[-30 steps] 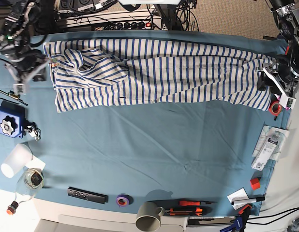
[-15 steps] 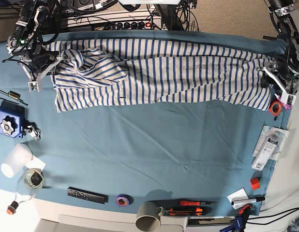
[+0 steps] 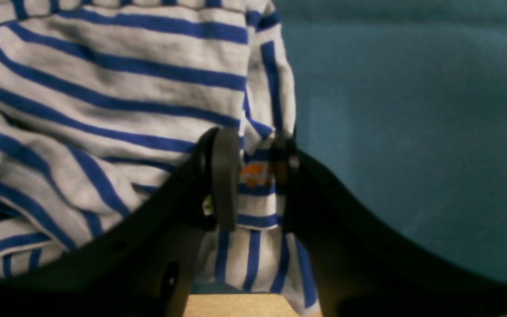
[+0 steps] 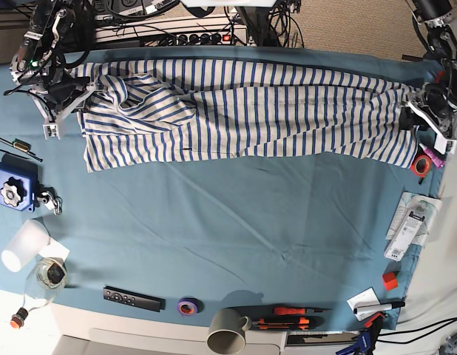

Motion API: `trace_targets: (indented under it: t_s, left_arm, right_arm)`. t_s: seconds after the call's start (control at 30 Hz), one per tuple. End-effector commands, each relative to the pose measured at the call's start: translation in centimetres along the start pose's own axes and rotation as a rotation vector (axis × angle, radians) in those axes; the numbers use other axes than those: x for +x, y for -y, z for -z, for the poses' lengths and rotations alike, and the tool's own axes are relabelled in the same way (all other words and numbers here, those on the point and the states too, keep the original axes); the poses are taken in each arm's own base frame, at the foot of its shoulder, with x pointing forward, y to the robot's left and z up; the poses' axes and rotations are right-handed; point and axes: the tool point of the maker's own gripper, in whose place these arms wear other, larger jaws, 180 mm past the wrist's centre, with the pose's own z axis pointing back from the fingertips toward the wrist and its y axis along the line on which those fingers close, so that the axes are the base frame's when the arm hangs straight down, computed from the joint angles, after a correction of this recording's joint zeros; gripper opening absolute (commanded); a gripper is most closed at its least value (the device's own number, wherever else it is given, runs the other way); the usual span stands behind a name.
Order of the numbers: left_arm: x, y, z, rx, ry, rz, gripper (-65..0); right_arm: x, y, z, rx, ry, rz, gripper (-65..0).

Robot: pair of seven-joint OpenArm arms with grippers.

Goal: Fold the T-shirt properly
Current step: 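Grasp the shirt ends with both grippers, then fold the shirt end with the left gripper toward the middle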

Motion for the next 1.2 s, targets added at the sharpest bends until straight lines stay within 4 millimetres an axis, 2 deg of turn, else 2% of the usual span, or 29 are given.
trace_targets:
  t_s: [0.0,0.07,0.2,0.27,0.33,0.47,0.7,0.87,1.17]
  left_arm:
    - [-3.0,-0.2,0.1,0.015,-0.135,0.003,-52.9]
    - [-3.0,0.3,0.1,-0.009,-0.135,-0.012,-64.7]
    - [-2.4,1.4,-0.2,-0.073,-0.121,-0.034,-65.0]
    - [-1.5,1.9,-0.6,-0.1,-0.096,-0.046,-65.0]
    - [-0.1,2.2,-1.1,-0.111,-0.056,-0.055,-65.0]
    - [2.8,2.8,-2.8,-0.086,0.011,0.045,-65.0]
    - [7.4,6.2,-6.1,-0.067,0.148,0.234,-65.0]
    - [7.6,9.4,-6.8,-0.166,0.193,0.289,-65.0]
    - [7.1,17.5,-7.0,-0.442,0.32,0.244,-65.0]
  right_arm:
    - [0.9,0.4,-0.4,-0.01,0.028,-0.013,-50.5]
    - [0.9,0.4,-0.4,-0.01,0.029,-0.013,-50.5]
    - [0.9,0.4,-0.4,-0.011,0.03,-0.013,-50.5]
    - [0.9,0.4,-0.4,-0.011,0.031,-0.013,-50.5]
    - [1.0,0.4,-0.4,-0.011,0.035,-0.013,-50.5]
    - [1.0,0.4,-0.4,-0.01,0.035,-0.013,-50.5]
    - [1.1,0.4,-0.4,-0.01,0.038,-0.013,-50.5]
    - [1.1,0.4,-0.4,-0.011,0.039,-0.013,-50.5]
    - [1.3,1.1,-0.5,-0.05,0.048,-0.004,-50.5]
